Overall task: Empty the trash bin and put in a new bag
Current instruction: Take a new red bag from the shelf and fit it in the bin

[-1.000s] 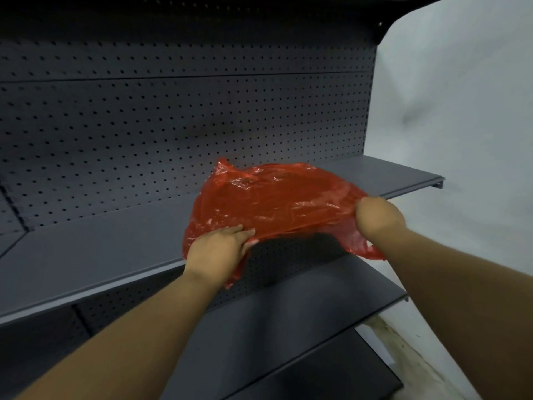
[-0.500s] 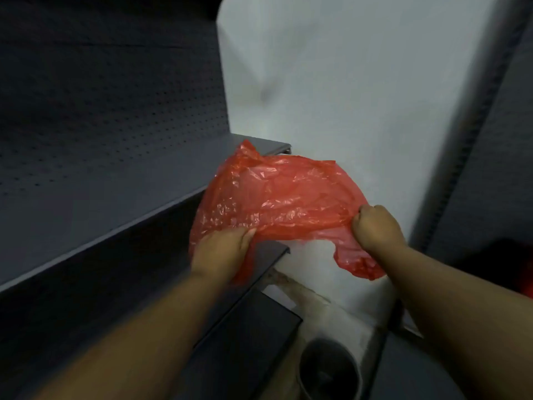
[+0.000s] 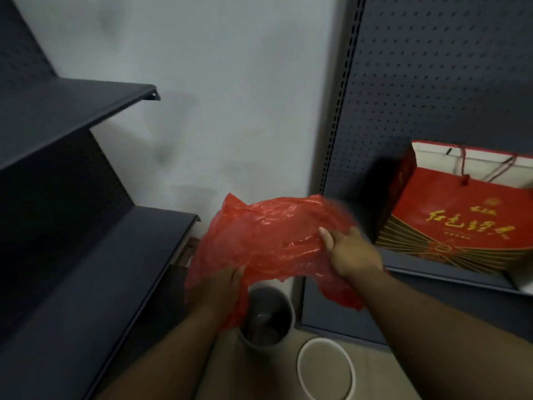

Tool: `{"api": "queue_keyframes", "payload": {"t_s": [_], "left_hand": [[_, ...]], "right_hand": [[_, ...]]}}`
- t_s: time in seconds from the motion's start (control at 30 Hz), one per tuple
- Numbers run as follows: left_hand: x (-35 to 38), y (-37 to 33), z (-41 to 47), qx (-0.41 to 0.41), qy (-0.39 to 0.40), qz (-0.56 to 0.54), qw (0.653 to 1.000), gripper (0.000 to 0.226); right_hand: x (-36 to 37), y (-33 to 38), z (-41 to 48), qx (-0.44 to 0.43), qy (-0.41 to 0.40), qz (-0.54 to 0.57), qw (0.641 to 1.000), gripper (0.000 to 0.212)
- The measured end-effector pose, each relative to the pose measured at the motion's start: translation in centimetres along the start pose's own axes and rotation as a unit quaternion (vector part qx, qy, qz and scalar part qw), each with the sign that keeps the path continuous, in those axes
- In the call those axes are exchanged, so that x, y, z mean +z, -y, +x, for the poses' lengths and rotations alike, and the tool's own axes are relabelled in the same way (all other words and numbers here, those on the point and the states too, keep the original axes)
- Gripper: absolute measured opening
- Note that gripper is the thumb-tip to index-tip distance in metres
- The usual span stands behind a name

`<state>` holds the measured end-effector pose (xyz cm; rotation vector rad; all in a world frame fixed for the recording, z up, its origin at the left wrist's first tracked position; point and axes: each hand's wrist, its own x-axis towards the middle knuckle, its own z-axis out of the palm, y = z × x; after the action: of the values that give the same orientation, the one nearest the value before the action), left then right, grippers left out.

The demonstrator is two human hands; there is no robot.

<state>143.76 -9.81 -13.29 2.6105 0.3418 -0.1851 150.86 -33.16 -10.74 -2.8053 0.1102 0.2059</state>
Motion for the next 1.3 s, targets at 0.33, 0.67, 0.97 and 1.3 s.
{"api": "queue_keyframes", "payload": {"t_s": [0.33, 0.67, 0.97, 1.3], "left_hand": [[7.1, 5.0, 0.9, -0.055, 0.052, -0.137, 0.988, 0.043], [18.4, 11.9, 5.1, -0.038, 0.127, -0.088, 0.987, 0.041], [30.6, 15.8, 10.4, -0.068, 0.107, -0.313, 0.941, 0.038], [38.8, 22.1, 19.6, -0.049, 0.124, -0.205, 0.97, 0.047]], "right_hand": [[10.0, 2.1, -2.1, 0.032, 0.01, -0.077, 0.996, 0.059], [22.1, -1.8, -1.1, 0.061, 0.029, -0.14, 0.988, 0.065], [31.4, -6.2, 3.7, 0.04, 0.023, -0.175, 0.983, 0.064], [41.5, -5.8, 11.0, -0.064, -0.034, -0.165, 0.984, 0.066]]}}
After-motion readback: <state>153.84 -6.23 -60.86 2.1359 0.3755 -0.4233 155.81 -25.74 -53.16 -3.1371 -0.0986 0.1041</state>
